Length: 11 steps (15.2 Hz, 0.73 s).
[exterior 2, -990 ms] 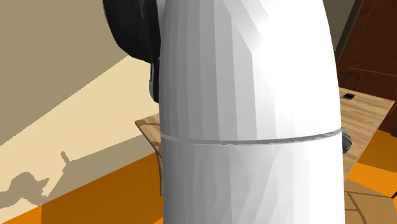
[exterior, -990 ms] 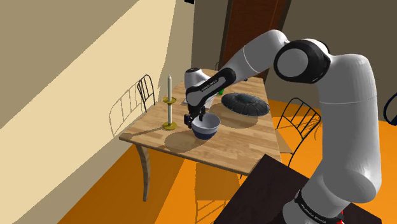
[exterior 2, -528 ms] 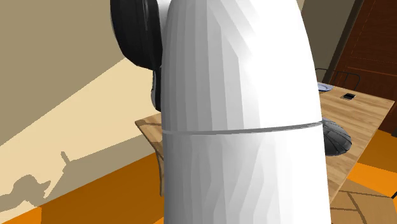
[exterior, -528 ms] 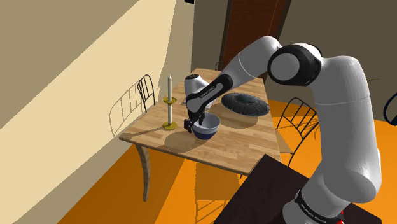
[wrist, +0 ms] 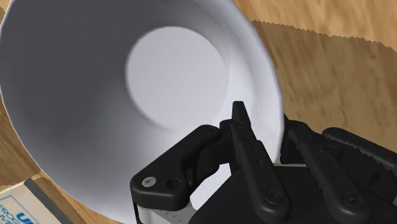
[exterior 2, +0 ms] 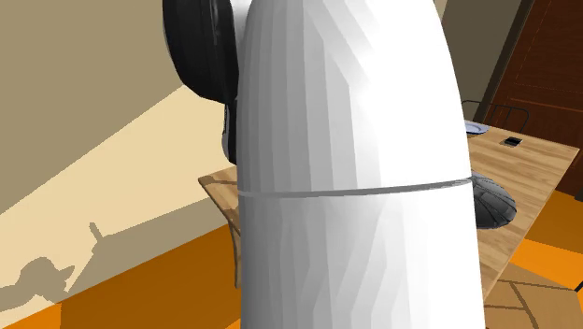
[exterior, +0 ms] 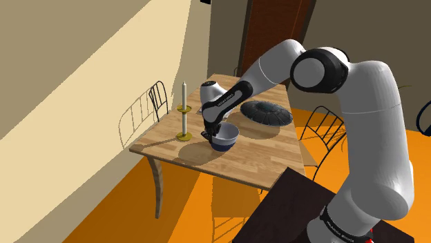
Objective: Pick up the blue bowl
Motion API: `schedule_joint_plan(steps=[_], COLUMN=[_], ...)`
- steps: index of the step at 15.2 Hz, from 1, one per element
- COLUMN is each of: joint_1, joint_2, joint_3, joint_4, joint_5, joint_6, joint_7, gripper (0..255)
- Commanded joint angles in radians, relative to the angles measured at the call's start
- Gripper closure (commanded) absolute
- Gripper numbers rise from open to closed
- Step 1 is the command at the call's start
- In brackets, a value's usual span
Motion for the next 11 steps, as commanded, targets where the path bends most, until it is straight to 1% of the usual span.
schedule_joint_plan(steps=[1,11], joint_1=[0.000,-0.004], joint_2=[0.000,-0.079], joint_3=[0.000,0.008], joint_4=[-0.001,0.009], joint_5=[0.000,0.015], joint_6=[0.000,-0.088], joint_7=[0.000,-0.019], gripper=[255,255])
